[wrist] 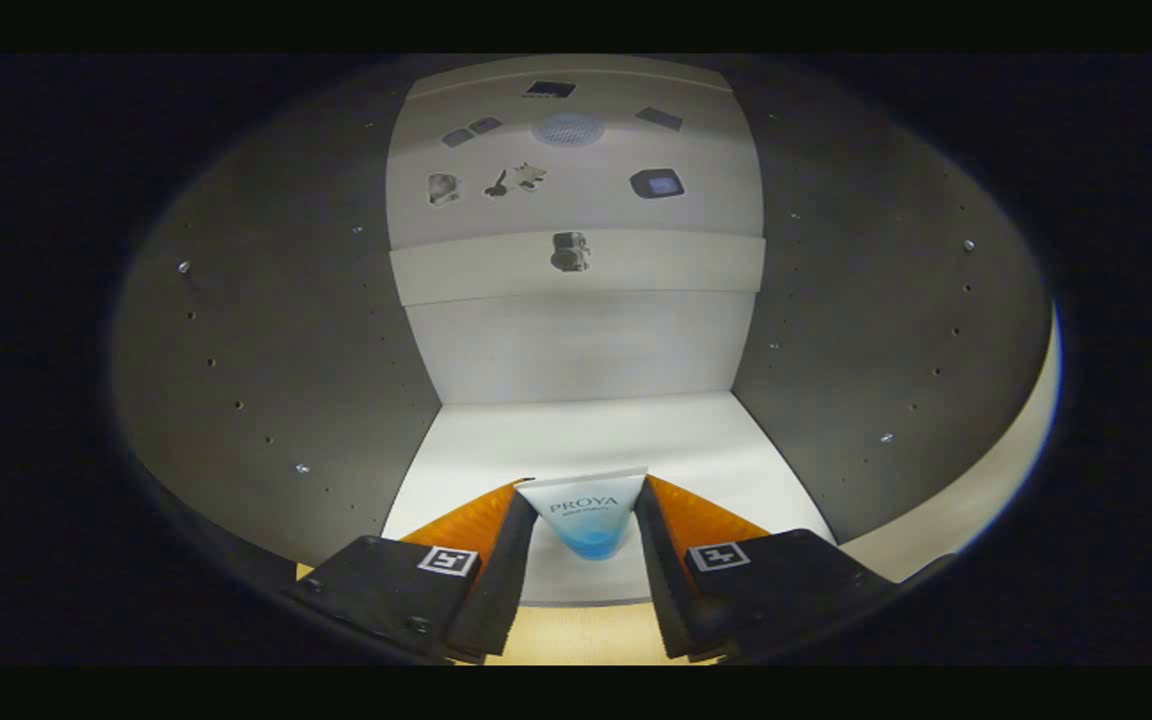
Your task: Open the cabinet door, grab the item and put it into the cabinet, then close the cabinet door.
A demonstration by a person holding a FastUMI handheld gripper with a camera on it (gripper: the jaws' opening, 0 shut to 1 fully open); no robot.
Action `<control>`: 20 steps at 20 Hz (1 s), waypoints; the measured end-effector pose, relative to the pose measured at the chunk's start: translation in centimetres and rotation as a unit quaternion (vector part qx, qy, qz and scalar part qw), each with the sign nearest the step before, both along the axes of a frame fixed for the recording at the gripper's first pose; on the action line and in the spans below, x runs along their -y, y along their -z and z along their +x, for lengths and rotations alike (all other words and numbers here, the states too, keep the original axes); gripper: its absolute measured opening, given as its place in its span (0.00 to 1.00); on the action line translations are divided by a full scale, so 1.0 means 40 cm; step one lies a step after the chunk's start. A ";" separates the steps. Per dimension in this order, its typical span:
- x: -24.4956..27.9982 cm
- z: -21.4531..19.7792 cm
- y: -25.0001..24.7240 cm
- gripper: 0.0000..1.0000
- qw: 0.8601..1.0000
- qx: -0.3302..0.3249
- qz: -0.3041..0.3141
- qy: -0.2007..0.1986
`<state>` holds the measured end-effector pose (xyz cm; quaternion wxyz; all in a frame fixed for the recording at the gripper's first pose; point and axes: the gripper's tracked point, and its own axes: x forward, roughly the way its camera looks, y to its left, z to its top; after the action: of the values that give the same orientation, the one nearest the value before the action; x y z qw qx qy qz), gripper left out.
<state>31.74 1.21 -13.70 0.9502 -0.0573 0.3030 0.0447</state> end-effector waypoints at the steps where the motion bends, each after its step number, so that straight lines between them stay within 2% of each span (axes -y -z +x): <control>1: -0.002 0.006 -0.002 0.63 1.000 0.005 0.000 0.000; 4: 0.000 0.014 0.001 0.63 1.000 0.007 -0.006 -0.001; 8: 0.018 0.019 0.006 0.68 1.000 0.007 -0.006 0.013; 10: 0.018 0.012 -0.003 0.83 1.000 0.018 -0.004 0.013; 12: 0.015 -0.007 -0.021 0.90 0.999 0.030 -0.005 0.010; 13: 0.013 -0.018 -0.031 0.99 0.999 0.037 -0.005 0.009; 20: -0.002 -0.213 -0.093 1.00 0.995 0.099 0.004 0.009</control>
<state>23.20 1.28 -9.99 0.9761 -0.0545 0.2081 0.0315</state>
